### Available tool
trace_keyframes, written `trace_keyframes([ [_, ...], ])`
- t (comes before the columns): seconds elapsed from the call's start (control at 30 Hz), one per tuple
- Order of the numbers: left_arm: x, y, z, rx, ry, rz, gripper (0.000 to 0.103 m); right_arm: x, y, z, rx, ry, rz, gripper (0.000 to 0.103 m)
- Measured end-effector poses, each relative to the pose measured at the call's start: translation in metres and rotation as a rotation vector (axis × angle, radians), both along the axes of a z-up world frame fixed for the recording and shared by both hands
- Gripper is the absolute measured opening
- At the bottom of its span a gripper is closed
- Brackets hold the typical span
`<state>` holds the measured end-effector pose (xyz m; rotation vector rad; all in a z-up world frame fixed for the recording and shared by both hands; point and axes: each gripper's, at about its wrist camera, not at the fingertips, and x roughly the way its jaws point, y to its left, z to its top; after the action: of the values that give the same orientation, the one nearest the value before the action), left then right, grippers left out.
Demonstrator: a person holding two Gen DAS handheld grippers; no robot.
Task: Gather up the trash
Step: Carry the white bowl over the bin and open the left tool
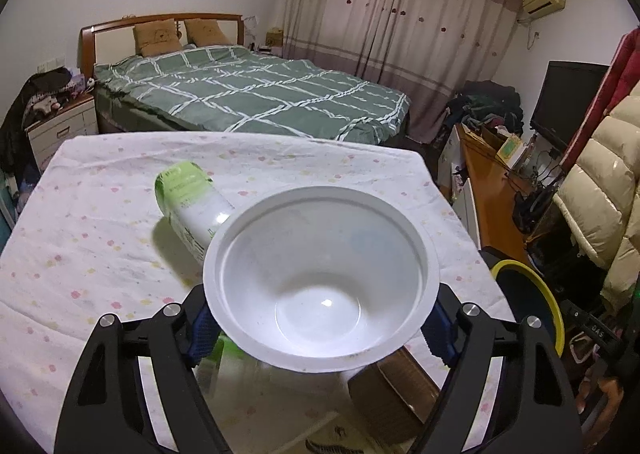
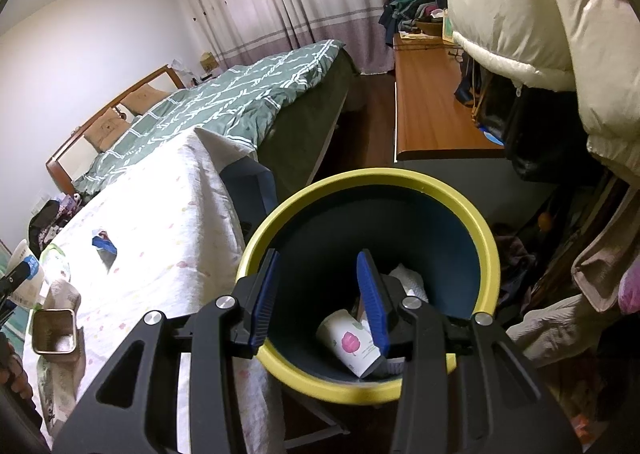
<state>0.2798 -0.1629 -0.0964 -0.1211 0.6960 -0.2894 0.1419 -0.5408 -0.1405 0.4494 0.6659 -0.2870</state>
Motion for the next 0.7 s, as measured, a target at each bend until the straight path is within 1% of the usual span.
trace_keyframes([
  [0.1,-0.013,0.001,0.013,0.005,-0.018,-0.021,0.08,-0.012,0.003,0.003,0.002,-0.016,-0.001,0.038],
  [0.23,-0.033,-0.014,0.031,0.038,-0.055,-0.059,0.08,-0.032,0.008,0.007,0.001,-0.028,-0.001,0.038],
  [0.47,-0.059,-0.075,0.045,0.066,-0.073,-0.213,0.08,-0.069,0.014,0.009,-0.05,-0.022,-0.04,0.038],
  [0.7,-0.071,-0.158,0.04,0.097,-0.066,-0.351,0.08,-0.112,-0.006,0.0,-0.073,-0.006,-0.12,0.038],
])
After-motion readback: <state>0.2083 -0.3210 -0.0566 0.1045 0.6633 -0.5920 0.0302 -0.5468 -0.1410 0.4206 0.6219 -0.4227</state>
